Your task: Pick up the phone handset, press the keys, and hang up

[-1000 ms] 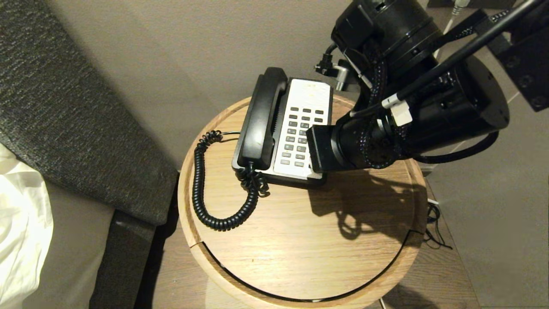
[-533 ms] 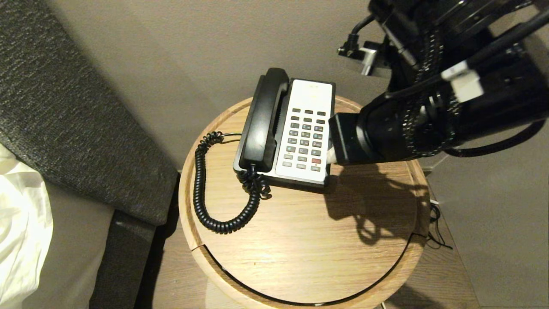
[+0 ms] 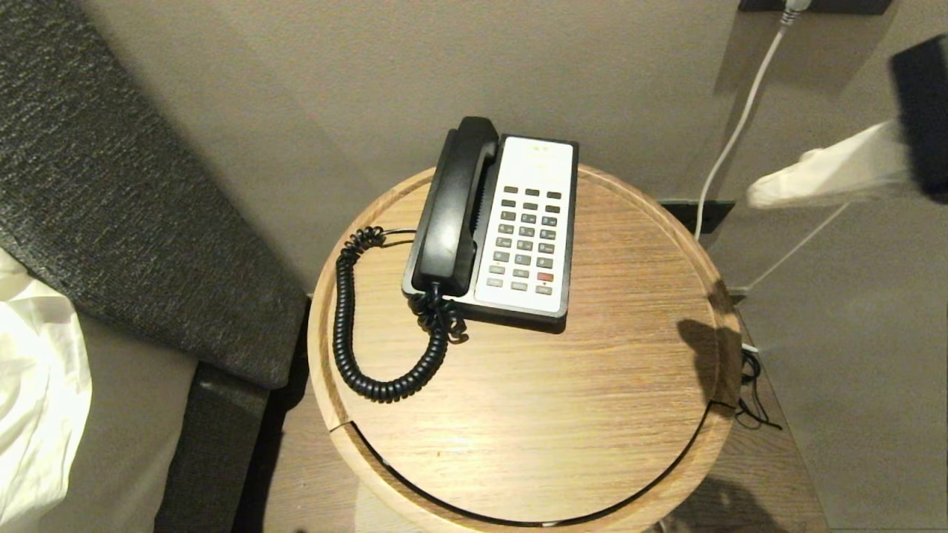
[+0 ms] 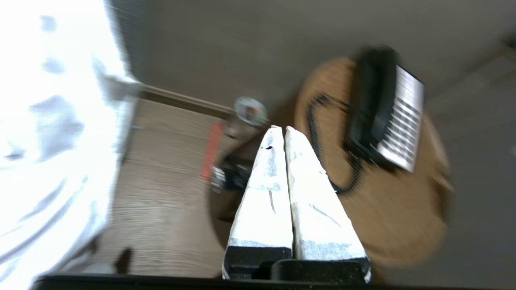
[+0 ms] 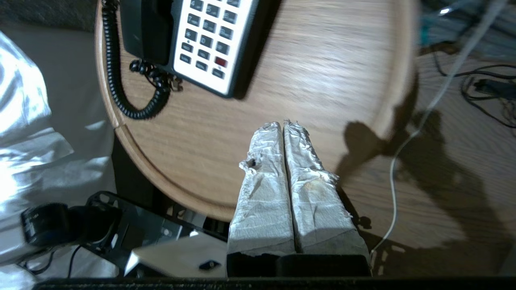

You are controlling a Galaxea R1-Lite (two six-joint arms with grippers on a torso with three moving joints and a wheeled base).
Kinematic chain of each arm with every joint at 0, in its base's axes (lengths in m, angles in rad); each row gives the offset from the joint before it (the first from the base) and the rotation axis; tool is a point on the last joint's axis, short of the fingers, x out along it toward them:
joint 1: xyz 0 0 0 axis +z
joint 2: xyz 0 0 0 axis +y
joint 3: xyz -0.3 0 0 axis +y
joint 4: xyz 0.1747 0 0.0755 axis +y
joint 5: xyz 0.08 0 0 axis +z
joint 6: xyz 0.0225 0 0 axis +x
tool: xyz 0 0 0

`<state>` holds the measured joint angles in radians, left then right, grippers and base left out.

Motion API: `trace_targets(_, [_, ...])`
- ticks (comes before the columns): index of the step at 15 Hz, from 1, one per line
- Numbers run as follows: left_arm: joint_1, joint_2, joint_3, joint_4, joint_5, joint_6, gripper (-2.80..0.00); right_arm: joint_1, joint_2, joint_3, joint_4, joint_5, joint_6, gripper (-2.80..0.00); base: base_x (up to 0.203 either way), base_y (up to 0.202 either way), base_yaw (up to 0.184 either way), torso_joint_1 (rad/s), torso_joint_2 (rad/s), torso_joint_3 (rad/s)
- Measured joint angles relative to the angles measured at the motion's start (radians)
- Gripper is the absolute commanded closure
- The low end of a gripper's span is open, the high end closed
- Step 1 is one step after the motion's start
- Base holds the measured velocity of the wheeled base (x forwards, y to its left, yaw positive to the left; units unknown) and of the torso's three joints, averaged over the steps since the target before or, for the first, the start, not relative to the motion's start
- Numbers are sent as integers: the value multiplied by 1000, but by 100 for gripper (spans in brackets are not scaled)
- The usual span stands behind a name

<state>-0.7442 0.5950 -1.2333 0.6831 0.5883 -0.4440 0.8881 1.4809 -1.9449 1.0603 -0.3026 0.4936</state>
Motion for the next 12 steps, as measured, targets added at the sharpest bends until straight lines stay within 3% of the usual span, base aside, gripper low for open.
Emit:
trace_targets(6, [457,36,-64,36,-22,25,0,-19,-253,-1,155,-47,15,0,0,0,0,0,0,0])
trace_targets(7, [504,23,-68,46,-41,33,0,-30,-278,-1,164,-49,15,0,0,0,0,0,0,0])
trace_targets(9, [613,-32,-51,82,-111,43,0,-52,-339,-1,206,-50,17,0,0,0,0,0,0,0])
trace_targets(12, [720,-141,37,119,-224,47,0,-86,-412,0,242,-50,16,0,0,0,0,0,0,0])
